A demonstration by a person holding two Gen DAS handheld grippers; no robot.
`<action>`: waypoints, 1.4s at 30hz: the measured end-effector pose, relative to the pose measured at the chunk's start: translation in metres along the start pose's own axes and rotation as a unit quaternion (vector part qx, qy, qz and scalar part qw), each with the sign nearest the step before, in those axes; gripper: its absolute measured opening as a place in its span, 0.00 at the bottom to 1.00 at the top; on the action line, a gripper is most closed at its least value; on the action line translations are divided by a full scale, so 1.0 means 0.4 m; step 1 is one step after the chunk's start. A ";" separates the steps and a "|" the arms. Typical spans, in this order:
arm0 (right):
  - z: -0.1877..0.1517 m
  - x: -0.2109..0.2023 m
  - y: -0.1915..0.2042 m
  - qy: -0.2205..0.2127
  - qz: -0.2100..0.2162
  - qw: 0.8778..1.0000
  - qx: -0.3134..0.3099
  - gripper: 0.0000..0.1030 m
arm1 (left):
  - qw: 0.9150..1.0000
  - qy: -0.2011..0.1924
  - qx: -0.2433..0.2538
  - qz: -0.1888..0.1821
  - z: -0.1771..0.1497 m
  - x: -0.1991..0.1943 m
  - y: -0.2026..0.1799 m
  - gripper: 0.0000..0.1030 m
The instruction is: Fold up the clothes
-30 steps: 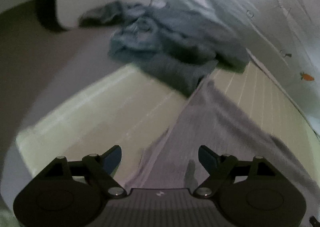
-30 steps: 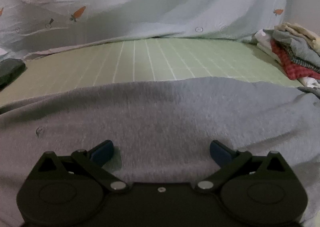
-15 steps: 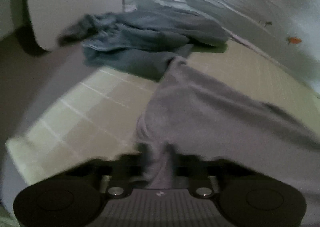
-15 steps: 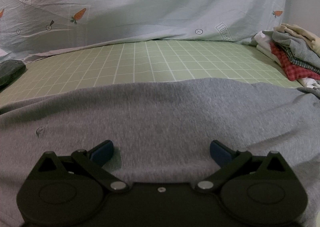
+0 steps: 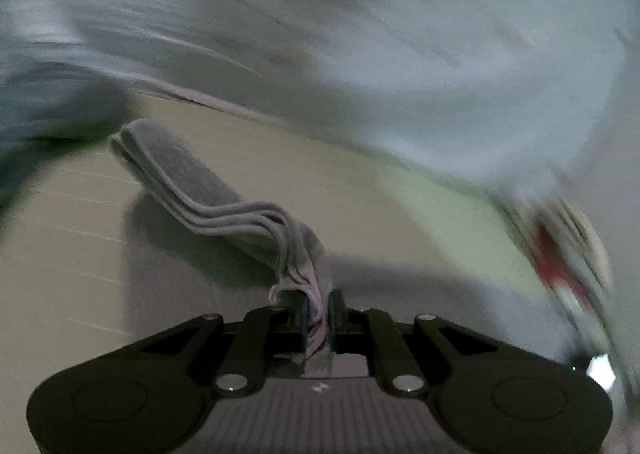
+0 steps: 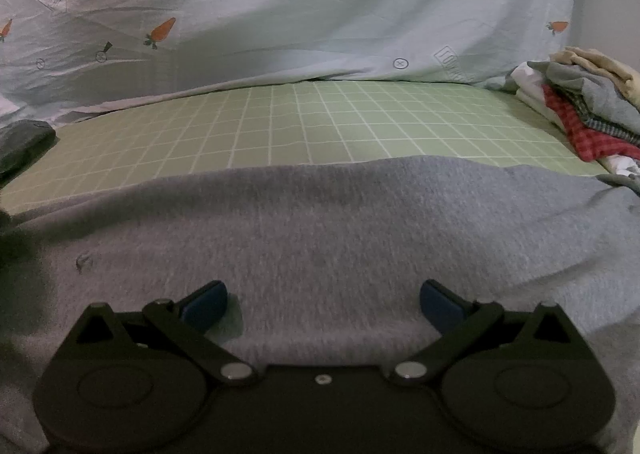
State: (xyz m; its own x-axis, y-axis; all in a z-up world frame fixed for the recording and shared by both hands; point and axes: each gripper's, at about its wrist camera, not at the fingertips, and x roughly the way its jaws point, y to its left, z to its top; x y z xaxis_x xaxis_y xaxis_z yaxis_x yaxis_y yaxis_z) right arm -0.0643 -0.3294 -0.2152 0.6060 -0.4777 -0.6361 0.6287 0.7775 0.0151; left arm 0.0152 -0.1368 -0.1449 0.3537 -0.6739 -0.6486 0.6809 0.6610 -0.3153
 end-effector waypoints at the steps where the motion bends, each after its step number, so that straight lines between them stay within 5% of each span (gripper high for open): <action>1: 0.000 0.000 0.000 0.000 0.000 1.000 0.000 1.00 | 0.999 0.026 0.029 -0.007 -0.017 0.025 -0.032 0.20; 5: -0.001 -0.001 -0.001 -0.001 0.003 1.000 0.001 1.00 | 0.997 0.073 0.015 -0.010 -0.061 0.045 -0.036 0.35; 7: -0.002 -0.002 -0.003 -0.002 0.004 1.000 0.002 1.00 | 0.998 0.058 -0.024 -0.004 -0.061 0.022 -0.005 0.58; 9: -0.002 -0.002 -0.002 -0.002 0.005 1.000 0.002 1.00 | 0.998 0.041 -0.051 0.009 -0.051 0.004 0.023 0.65; 15: 0.017 0.001 -0.005 0.024 0.023 0.999 -0.021 1.00 | 0.989 0.021 -0.118 0.090 -0.062 -0.024 0.108 0.71; 19: 0.052 -0.015 -0.024 0.061 0.086 0.994 -0.010 1.00 | 0.975 0.053 -0.118 0.182 -0.090 -0.008 0.141 0.71; 22: 0.079 -0.034 -0.030 0.075 0.150 0.984 0.055 0.99 | 0.971 0.071 -0.105 0.202 -0.114 -0.002 0.156 0.74; 26: 0.100 -0.030 0.015 0.124 0.253 0.952 0.116 0.92 | 0.968 0.088 -0.062 0.227 -0.138 0.010 0.132 0.83; 29: 0.093 -0.023 0.069 0.155 0.277 0.940 0.122 0.90 | 0.966 0.091 -0.064 0.232 -0.153 -0.002 0.140 0.91; 34: 0.073 -0.039 0.162 0.160 0.179 0.971 -0.011 0.86 | 0.964 0.094 -0.066 0.239 -0.166 -0.011 0.151 0.98; 38: 0.043 -0.076 0.199 0.123 0.084 0.978 -0.145 0.86 | 0.963 0.094 -0.071 0.241 -0.170 -0.015 0.155 1.00; 42: 0.020 -0.098 0.149 0.124 0.058 0.979 -0.154 0.87 | 0.963 0.095 -0.071 0.243 -0.171 -0.012 0.154 1.00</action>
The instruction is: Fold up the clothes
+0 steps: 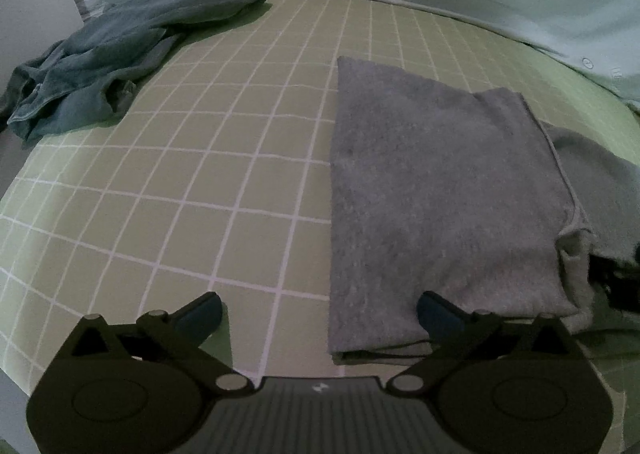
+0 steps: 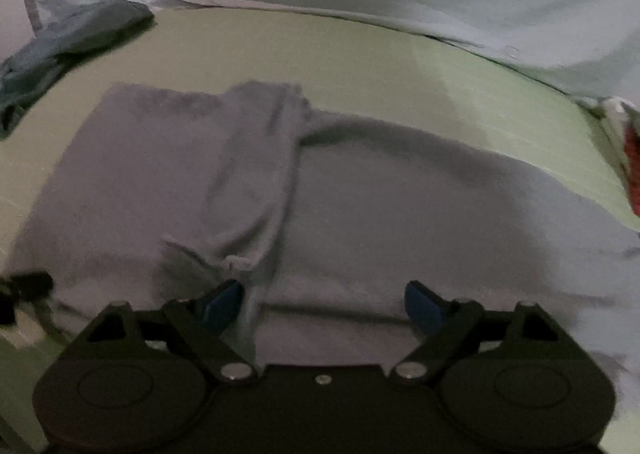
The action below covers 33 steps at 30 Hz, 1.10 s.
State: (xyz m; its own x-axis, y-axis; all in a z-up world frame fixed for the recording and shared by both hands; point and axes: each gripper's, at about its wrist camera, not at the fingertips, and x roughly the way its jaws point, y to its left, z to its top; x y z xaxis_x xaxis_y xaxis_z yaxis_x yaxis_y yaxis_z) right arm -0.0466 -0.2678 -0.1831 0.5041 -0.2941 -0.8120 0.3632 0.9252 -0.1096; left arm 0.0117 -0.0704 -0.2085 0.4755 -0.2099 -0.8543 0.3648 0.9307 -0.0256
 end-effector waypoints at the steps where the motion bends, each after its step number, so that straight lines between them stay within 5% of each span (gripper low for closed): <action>1: -0.013 -0.002 -0.007 0.001 -0.003 1.000 -0.001 0.90 | 1.000 0.000 0.000 0.001 0.000 0.000 -0.001 1.00; 7: -0.057 -0.025 -0.083 0.007 -0.026 0.999 0.019 0.91 | 1.000 0.014 -0.002 0.026 0.014 -0.005 -0.018 1.00; 13: -0.079 -0.048 -0.201 -0.025 -0.050 0.995 0.079 0.96 | 0.993 -0.032 0.100 0.062 0.028 -0.036 -0.125 1.00; 19: -0.128 -0.045 -0.361 -0.027 -0.090 0.985 0.142 0.98 | 0.986 -0.059 0.158 0.018 0.043 -0.053 -0.260 1.00; 23: -0.179 -0.048 -0.498 -0.022 -0.119 0.974 0.193 1.00 | 0.984 -0.051 0.168 -0.021 0.046 -0.040 -0.343 1.00; 33: -0.307 -0.030 -0.817 -0.016 -0.183 0.938 0.295 1.00 | 0.992 -0.012 0.123 0.002 0.029 0.014 -0.426 1.00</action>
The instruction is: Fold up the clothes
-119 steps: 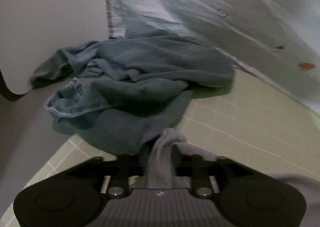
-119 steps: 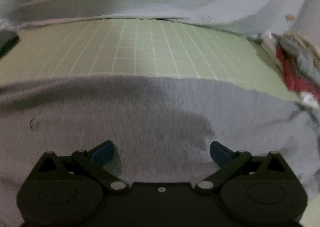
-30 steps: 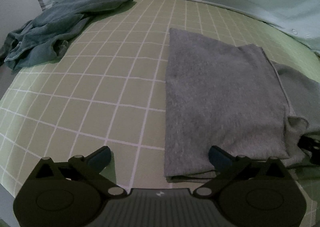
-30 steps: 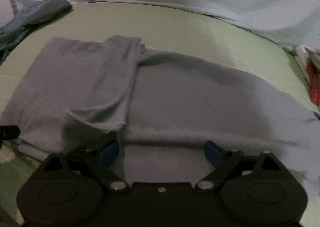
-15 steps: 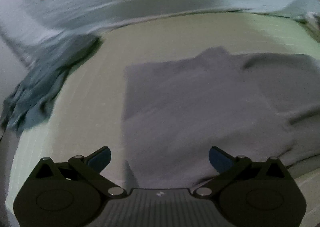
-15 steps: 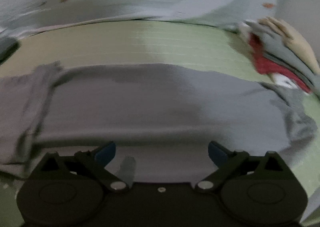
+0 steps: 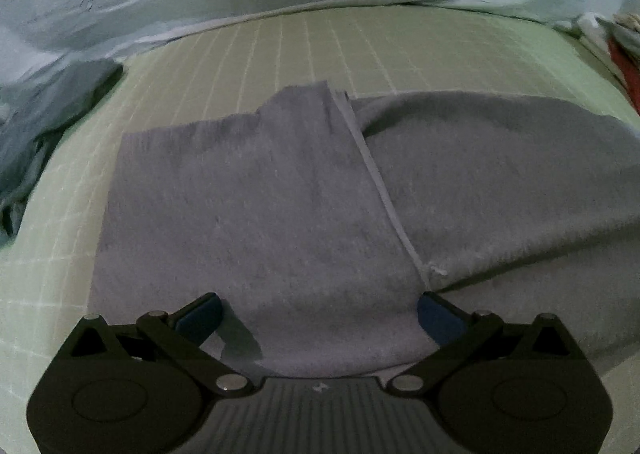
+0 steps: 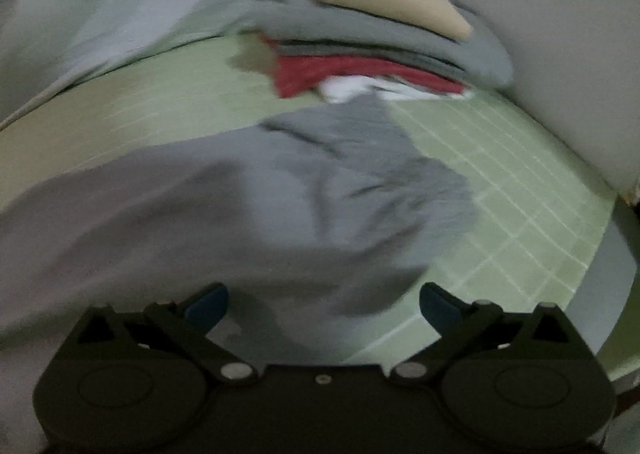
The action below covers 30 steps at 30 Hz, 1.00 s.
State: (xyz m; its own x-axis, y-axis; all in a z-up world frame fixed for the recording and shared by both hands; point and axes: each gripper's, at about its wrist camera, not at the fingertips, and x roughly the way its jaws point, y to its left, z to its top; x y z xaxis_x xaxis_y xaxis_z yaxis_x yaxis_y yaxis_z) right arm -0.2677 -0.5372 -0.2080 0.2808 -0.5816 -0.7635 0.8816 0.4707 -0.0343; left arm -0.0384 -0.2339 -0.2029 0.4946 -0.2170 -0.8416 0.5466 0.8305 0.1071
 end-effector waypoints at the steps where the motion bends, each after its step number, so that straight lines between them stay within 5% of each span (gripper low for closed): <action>1: 0.005 0.017 -0.019 0.003 0.000 1.000 0.010 1.00 | 1.000 0.003 -0.004 0.002 0.002 0.000 -0.001 1.00; 10: 0.052 0.128 -0.054 0.000 0.028 0.999 0.021 1.00 | 0.998 0.026 -0.050 -0.002 0.009 0.011 0.017 1.00; 19: 0.083 0.156 -0.049 -0.022 0.044 0.998 0.045 0.98 | 0.998 0.000 -0.064 -0.004 -0.018 0.002 0.019 1.00; 20: 0.086 0.155 -0.052 -0.025 0.049 0.997 0.054 0.95 | 0.998 -0.004 -0.065 -0.004 -0.022 0.000 0.018 1.00; 25: 0.112 0.154 -0.088 -0.029 0.097 0.988 0.121 0.34 | 0.998 -0.009 -0.064 -0.006 -0.024 0.003 0.023 1.00; 30: 0.130 0.122 -0.077 -0.038 0.134 0.979 0.146 0.18 | 0.998 -0.001 -0.058 -0.013 -0.017 0.008 0.029 1.00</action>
State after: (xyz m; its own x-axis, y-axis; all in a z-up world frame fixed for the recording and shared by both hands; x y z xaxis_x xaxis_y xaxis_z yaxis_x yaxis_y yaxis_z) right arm -0.2615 -0.6144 -0.2107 0.5351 -0.5161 -0.6688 0.8399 0.4100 0.3557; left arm -0.0351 -0.2215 -0.2079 0.4835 -0.2401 -0.8418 0.4765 0.8789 0.0230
